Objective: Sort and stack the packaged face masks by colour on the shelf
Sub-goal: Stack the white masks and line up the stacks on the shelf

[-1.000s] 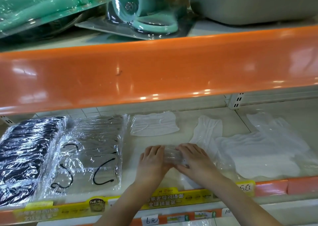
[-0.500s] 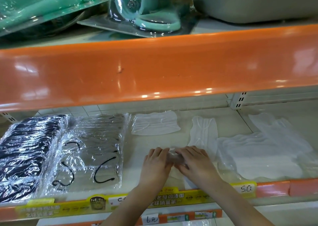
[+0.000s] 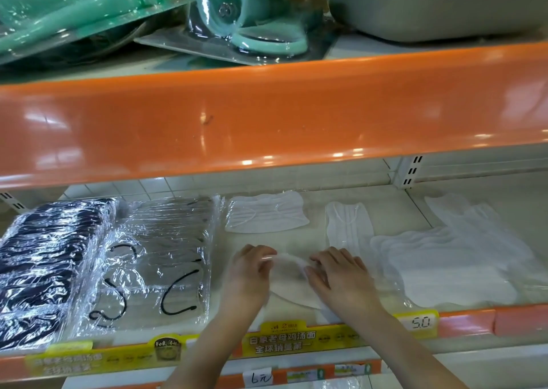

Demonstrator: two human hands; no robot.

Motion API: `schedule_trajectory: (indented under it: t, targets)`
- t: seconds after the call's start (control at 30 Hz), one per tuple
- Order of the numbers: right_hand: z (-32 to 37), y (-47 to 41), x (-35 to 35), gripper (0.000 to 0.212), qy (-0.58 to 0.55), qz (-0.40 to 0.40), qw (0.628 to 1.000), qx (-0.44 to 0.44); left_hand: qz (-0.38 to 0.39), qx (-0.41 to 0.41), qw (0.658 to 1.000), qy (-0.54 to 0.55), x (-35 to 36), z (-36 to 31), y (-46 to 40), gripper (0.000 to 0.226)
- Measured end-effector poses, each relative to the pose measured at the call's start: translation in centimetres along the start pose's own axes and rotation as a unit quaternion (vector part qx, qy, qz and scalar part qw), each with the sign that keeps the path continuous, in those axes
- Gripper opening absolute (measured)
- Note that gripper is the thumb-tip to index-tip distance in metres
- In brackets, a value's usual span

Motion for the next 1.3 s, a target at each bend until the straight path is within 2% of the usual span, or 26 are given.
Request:
schedule_trajectory:
  t: [0.07, 0.17, 0.27, 0.33, 0.43, 0.5, 0.6, 0.7, 0.77, 0.83, 0.93, 0.97, 1.03, 1.1, 1.23, 1.3]
  targets:
    - [-0.3, -0.1, 0.2, 0.041, -0.01, 0.018, 1.0, 0.01, -0.008, -0.007, 1.0, 0.012, -1.6, 0.7, -0.3, 0.02]
    - [-0.9, -0.4, 0.5, 0.051, -0.036, 0.11, 0.991, 0.062, -0.044, -0.028, 0.998, 0.045, -4.3, 1.7, -0.5, 0.023]
    - [-1.4, -0.9, 0.2, 0.027, -0.077, 0.199, 0.972, 0.095, -0.093, -0.07, 0.984, 0.132, -6.4, 2.5, -0.3, 0.038]
    - [-1.0, -1.4, -0.9, 0.027, -0.2, 0.213, 0.948, 0.126, -0.116, -0.083, 0.975, 0.169, -7.2, 2.5, -0.2, 0.042]
    - [-1.0, -1.9, -1.9, 0.02, -0.38, 0.233, 0.869, 0.214, -0.137, -0.085, 0.968, 0.192, -7.5, 2.3, 0.1, 0.039]
    - [-1.0, -2.0, -2.0, 0.018, -0.435, 0.262, 0.825, 0.246, -0.141, -0.079, 0.965, 0.206, -7.3, 2.0, 0.3, 0.037]
    - [-0.8, -1.8, -1.9, 0.014, -0.551, 0.283, 0.729, 0.293, -0.142, -0.082, 0.964, 0.209, -6.8, 1.9, 0.7, 0.035]
    - [0.0, -1.8, -2.7, 0.008, -0.641, 0.284, 0.642, 0.311, -0.132, -0.086, 0.975, 0.156, -6.5, 1.8, 1.0, 0.039]
    - [0.8, -1.9, -3.6, 0.01, -0.673, 0.284, 0.616, 0.296, -0.117, -0.063, 0.988, 0.08, -6.5, 1.1, 1.2, 0.044]
    - [1.4, -2.0, -4.4, 0.022, -0.686, 0.28, 0.61, 0.283, -0.107, -0.025, 0.991, 0.076, -6.3, -0.4, 1.3, 0.042]
    - [2.6, -2.1, -5.4, 0.022, -0.694, 0.256, 0.619, 0.264, -0.018, -0.017, 0.988, 0.152, -4.5, -3.5, 1.9, 0.045]
    - [3.1, -2.0, -5.8, 0.02, -0.685, 0.247, 0.637, 0.253, 0.018, -0.024, 0.985, 0.172, -3.7, -4.5, 2.1, 0.05]
    - [4.4, -1.8, -6.6, 0.014, -0.625, 0.234, 0.712, 0.216, 0.056, -0.03, 0.972, 0.226, -2.2, -6.1, 2.5, 0.068]
    - [6.2, -1.4, -7.3, 0.012, -0.564, 0.23, 0.777, 0.159, 0.038, -0.028, 0.953, 0.299, -1.5, -7.2, 2.2, 0.076]
    - [8.7, -0.2, -7.6, 0.019, -0.447, 0.192, 0.873, 0.001, -0.085, -0.077, 0.926, 0.36, -2.5, -6.9, 1.3, 0.034]
    - [9.0, 0.3, -7.1, 0.022, -0.359, 0.179, 0.915, -0.048, -0.122, -0.109, 0.894, 0.417, -2.6, -6.0, 1.4, 0.023]
Point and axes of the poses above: each hand's wrist, its own y-axis away from the middle knuckle, its own x-axis out of the palm, z = x × y, the point moved 7 cm from there along -y, towards the middle knuckle, and after that the axes turned 15 degrees about x, right-handed, at the moved point
